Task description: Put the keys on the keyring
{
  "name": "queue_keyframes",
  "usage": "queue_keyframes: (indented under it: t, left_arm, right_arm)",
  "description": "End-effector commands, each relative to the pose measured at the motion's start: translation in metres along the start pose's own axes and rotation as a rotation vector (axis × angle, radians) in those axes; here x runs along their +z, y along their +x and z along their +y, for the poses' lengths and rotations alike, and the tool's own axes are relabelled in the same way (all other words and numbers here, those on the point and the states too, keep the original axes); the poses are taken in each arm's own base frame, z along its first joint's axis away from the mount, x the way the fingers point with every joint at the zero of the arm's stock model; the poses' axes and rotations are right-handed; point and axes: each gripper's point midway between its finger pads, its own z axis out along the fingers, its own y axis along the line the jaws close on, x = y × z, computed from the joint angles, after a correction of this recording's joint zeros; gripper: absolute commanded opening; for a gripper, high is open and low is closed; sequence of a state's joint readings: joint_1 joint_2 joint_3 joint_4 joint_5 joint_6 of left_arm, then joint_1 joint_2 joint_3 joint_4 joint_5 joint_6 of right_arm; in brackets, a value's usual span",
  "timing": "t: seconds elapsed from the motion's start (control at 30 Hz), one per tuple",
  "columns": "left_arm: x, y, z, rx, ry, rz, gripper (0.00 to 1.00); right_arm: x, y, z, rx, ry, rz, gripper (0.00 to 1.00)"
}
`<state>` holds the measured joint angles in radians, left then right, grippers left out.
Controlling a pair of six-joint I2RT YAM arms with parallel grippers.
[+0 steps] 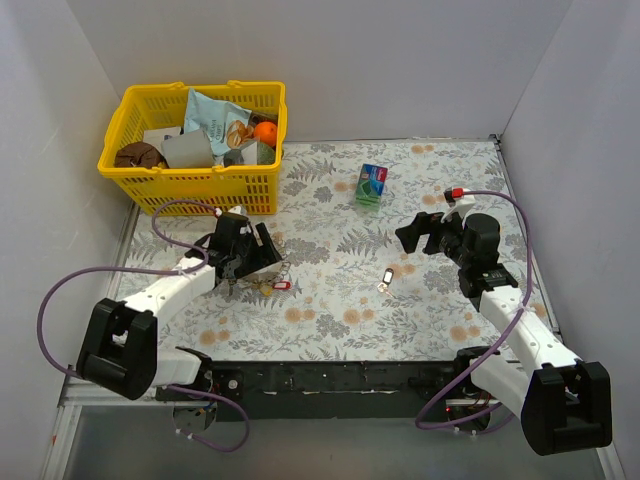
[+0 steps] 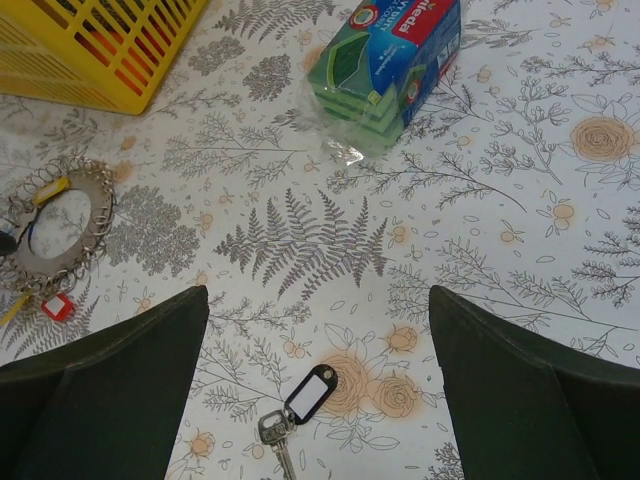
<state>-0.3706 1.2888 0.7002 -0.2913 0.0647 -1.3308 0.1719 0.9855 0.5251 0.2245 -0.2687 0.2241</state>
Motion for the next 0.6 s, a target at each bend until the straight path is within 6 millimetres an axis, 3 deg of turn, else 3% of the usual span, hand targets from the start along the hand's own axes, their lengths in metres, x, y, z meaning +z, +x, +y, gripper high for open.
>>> queue_keyframes:
  t: [0.0,0.23,0.57]
  left_arm:
    - [0.007,-0.009,0.001,-0.013,-0.027,-0.042,0.67]
    - [0.024,-0.014,0.011,-0.012,-0.095,-0.054,0.45]
    - [0.043,-0.012,0.022,0.019,-0.173,-0.055,0.46]
  right_arm:
    - [-0.003,0.000,0.006,-0.010,-0.028,-0.002,0.98]
    - [-0.001,0.004,0.009,-0.004,-0.049,0.018,0.98]
    - [0.003,0.013,0.010,0.007,-0.071,0.045,0.98]
